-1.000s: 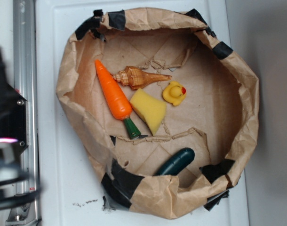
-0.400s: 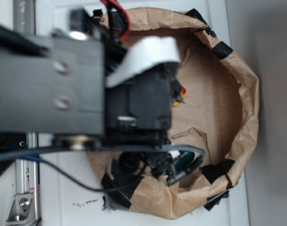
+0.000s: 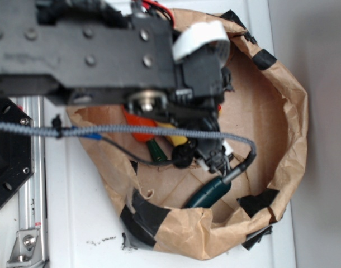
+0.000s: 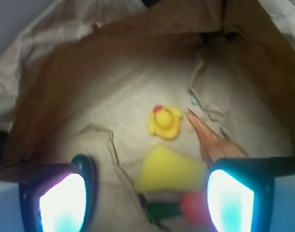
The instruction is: Grab the yellow duck.
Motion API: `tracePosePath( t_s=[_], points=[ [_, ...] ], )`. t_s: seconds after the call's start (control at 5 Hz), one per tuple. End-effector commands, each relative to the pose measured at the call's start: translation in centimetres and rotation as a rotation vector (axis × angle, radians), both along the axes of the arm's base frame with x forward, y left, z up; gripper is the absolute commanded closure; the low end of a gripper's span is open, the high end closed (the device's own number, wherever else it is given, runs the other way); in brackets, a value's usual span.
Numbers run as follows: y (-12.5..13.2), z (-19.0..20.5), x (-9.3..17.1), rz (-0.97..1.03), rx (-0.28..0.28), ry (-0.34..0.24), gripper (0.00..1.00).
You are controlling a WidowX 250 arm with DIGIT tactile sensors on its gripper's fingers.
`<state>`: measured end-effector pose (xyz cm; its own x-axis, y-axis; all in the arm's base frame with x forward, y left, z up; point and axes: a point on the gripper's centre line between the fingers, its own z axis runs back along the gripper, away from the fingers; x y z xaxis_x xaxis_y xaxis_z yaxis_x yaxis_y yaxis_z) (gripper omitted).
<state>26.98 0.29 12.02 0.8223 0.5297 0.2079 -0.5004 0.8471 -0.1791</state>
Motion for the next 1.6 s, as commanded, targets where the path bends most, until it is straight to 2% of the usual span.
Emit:
tracePosePath(
  t_s=[0.0, 0.2, 0.4, 1.4],
  points=[
    [1.9, -1.4, 2.8, -0.033, 0.011, -0.017, 0.00],
    [1.4, -2.6, 3.5, -0.073, 0.003, 0.002, 0.00],
    [1.4, -2.2, 3.5, -0.074, 0.036, 0.019, 0.00],
    [1.4, -2.2, 3.5, -0.074, 0.036, 0.019, 0.00]
  ],
)
